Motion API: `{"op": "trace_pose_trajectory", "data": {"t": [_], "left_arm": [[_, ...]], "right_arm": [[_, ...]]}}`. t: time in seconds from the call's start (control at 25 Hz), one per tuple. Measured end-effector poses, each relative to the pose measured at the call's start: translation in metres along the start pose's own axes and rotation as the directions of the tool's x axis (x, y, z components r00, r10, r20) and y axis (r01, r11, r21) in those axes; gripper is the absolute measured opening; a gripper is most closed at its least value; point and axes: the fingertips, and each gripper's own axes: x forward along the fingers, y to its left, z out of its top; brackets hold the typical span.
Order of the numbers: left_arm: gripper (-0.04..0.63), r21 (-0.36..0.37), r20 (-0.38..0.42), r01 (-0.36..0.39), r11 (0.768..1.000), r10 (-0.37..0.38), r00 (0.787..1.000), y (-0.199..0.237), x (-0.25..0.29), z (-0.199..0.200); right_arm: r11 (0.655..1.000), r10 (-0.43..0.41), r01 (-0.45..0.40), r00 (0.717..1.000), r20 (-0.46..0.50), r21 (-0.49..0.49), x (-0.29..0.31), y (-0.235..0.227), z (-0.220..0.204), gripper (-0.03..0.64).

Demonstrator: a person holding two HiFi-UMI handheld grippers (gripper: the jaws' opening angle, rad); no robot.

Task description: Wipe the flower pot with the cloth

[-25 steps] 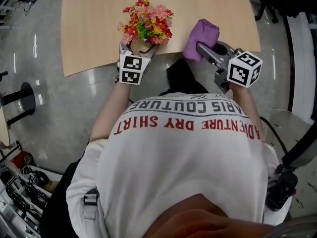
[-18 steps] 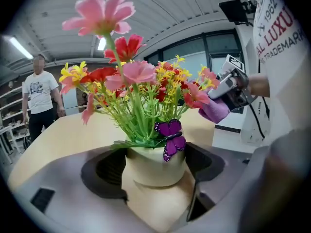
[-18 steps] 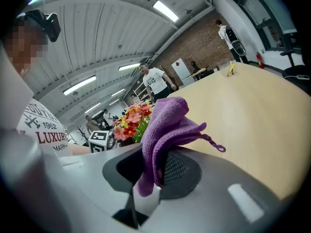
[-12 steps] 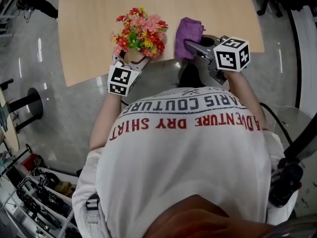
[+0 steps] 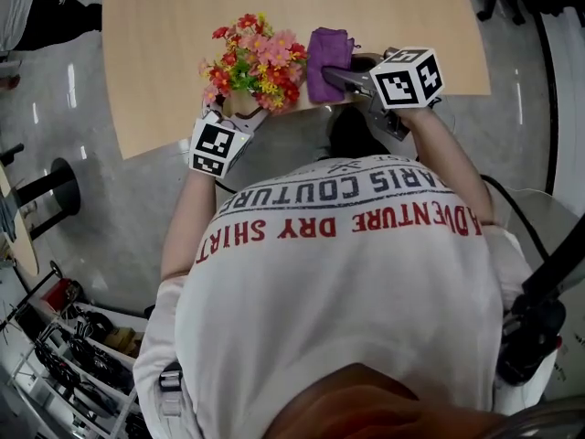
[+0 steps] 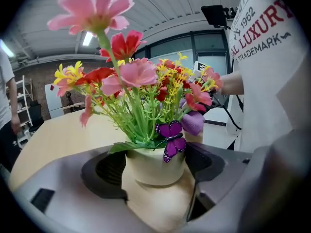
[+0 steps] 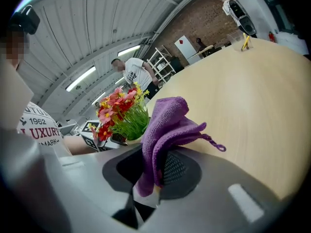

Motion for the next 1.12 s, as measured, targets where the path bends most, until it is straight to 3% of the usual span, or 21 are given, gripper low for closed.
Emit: {"op": "trace_pose_trajectory", "data": {"t": [0.36,0.68,0.8,0.96,1.12], "left_arm": [[0.387,0.025,-0.004,0.04,0.999,-0.04,0.999,-0.001,0.001,0.001],[0.387,0.032,-0.007,0.063,0.997,-0.063,0.998,0.002,0.005,-0.005],[0.387,0.035,-0.006,0.071,0.997,-0.071,0.997,0.003,0.005,-0.006],[0.387,0.046,-0.013,0.089,0.995,-0.088,0.996,0.004,0.005,-0.006],[0.387,0.056,-0.018,0.101,0.993,-0.1,0.995,0.003,0.005,-0.008]], "right_arm": [[0.996,0.047,-0.054,0.994,-0.102,-0.068,0.026,-0.002,0.008,0.054],[0.99,0.095,-0.117,0.966,-0.239,-0.081,0.041,-0.014,0.006,0.054],[0.992,0.05,-0.083,0.951,-0.305,-0.098,0.048,-0.027,0.004,0.052],[0.982,-0.088,0.011,0.91,-0.406,-0.187,0.06,-0.048,-0.006,0.052],[0.982,-0.098,0.011,0.884,-0.457,-0.19,0.064,-0.053,-0.01,0.052]]}}
